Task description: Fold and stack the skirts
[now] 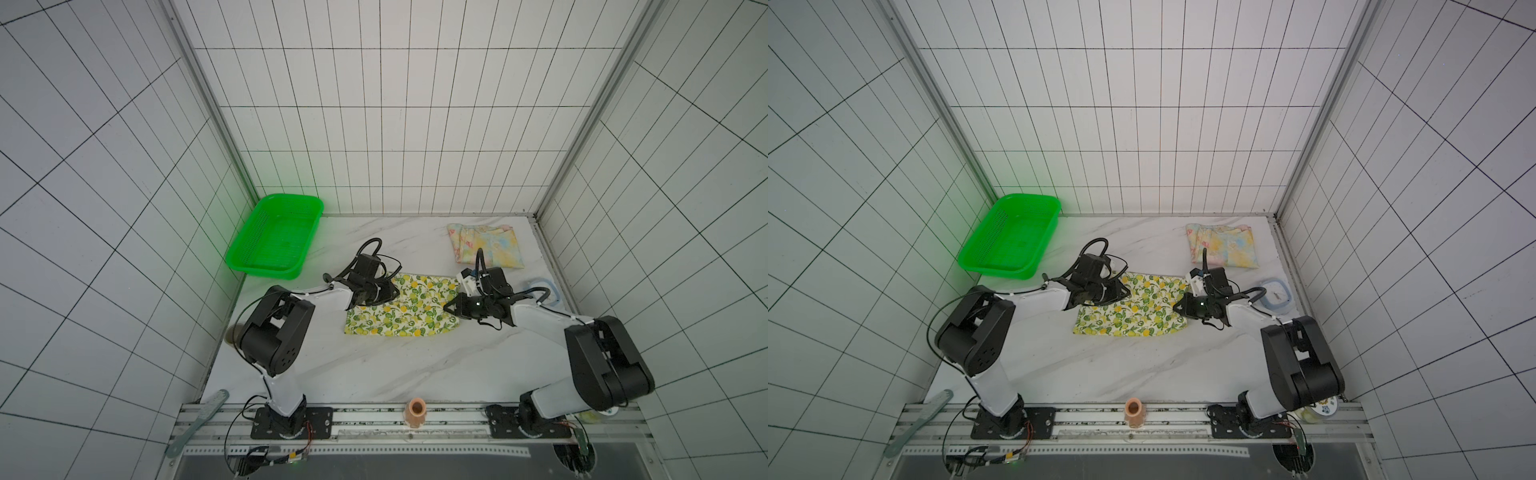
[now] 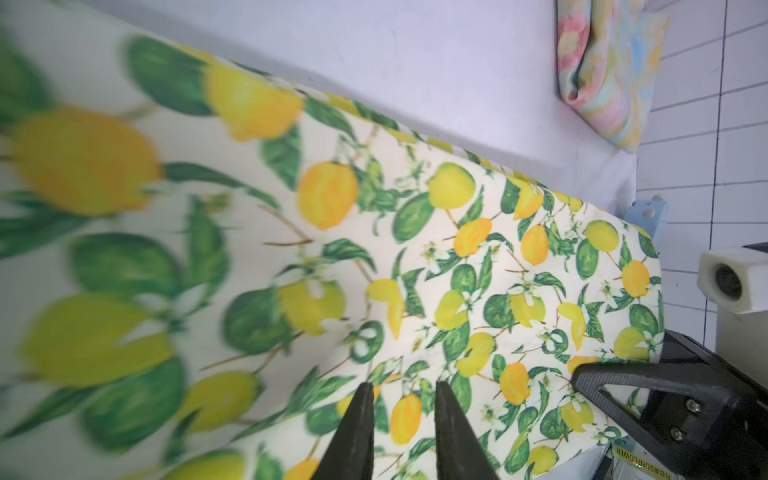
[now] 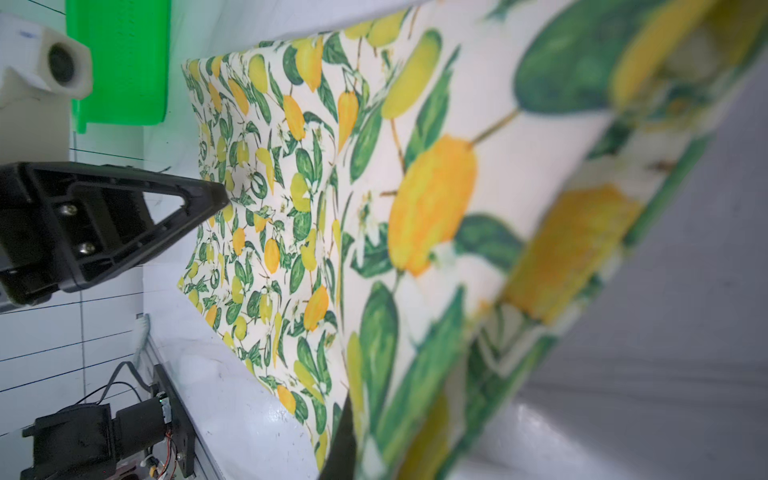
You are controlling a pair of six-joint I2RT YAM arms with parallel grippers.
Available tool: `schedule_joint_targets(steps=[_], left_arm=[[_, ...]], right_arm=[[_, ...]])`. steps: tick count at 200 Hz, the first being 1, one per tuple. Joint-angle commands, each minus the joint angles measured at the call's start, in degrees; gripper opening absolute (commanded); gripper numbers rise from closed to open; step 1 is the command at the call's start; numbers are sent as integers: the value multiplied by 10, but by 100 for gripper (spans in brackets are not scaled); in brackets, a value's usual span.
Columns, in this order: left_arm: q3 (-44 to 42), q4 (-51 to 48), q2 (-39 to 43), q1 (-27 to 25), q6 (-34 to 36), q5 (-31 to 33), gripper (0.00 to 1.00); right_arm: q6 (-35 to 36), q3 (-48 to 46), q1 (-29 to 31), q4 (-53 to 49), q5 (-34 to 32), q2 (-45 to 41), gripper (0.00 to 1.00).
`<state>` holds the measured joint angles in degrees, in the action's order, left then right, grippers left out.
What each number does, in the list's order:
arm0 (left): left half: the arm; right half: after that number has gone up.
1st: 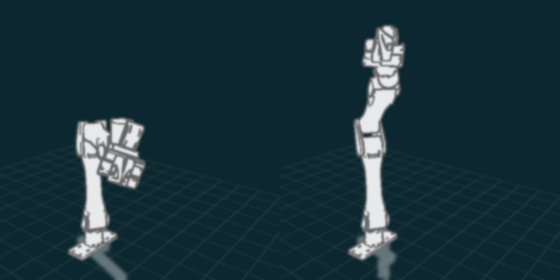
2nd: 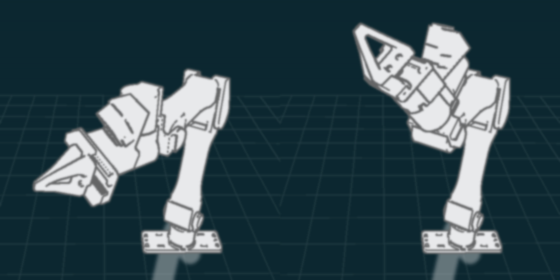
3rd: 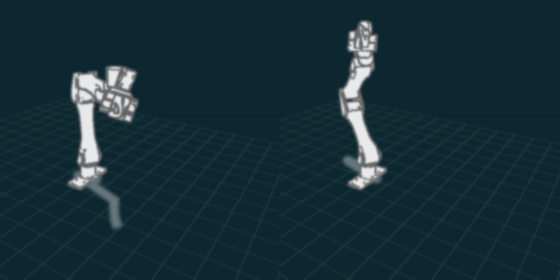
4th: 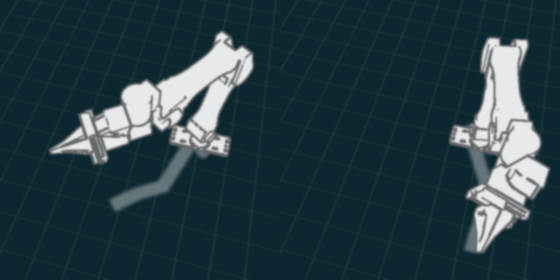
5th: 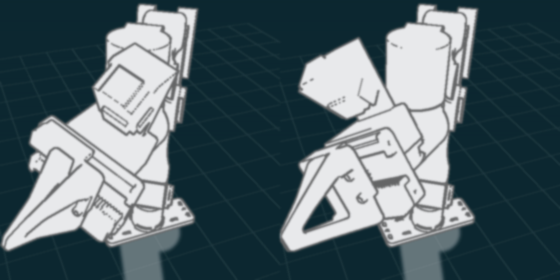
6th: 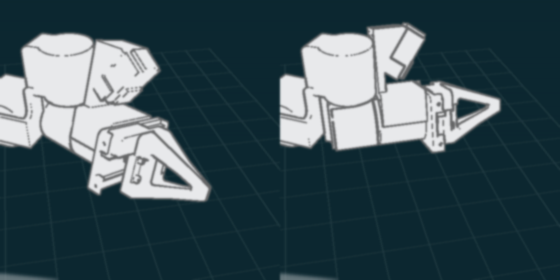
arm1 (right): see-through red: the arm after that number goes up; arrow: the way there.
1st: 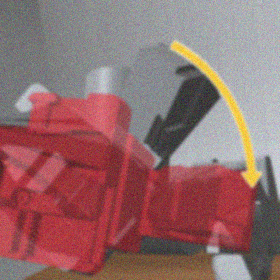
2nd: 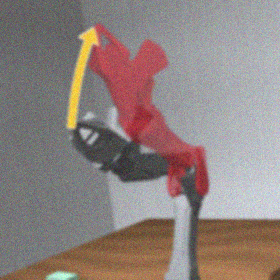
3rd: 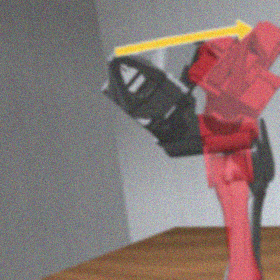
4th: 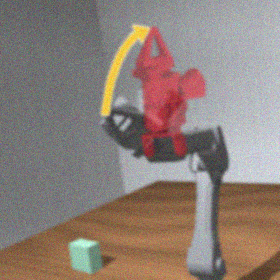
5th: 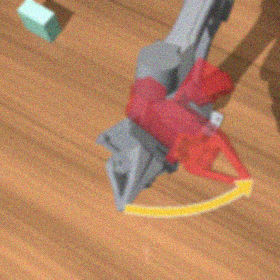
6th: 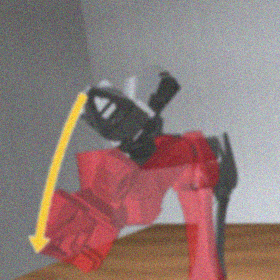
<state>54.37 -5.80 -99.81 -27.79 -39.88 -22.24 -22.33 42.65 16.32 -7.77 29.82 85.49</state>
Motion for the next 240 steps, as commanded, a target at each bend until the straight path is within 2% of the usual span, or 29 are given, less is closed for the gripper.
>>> schedule_joint_targets(steps=[1,34,66,126,175,240], left_arm=[[-41,-7,30,12,12,-11,27],[-106,2,72,13,12,-13,27],[-156,32,86,4,-1,-21,27],[-201,92,71,-61,-39,-27,27],[-234,154,74,-115,-88,-21,27],[-265,206,70,-136,-122,-5,27]], right_arm=[[88,117,-8,-196,-80,7,0],[123,222,-9,-316,-164,44,0],[123,295,-7,-366,-188,76,0],[133,399,23,-458,-299,147,0],[114,452,119,-496,-362,175,0],[68,460,213,-485,-362,186,0]])
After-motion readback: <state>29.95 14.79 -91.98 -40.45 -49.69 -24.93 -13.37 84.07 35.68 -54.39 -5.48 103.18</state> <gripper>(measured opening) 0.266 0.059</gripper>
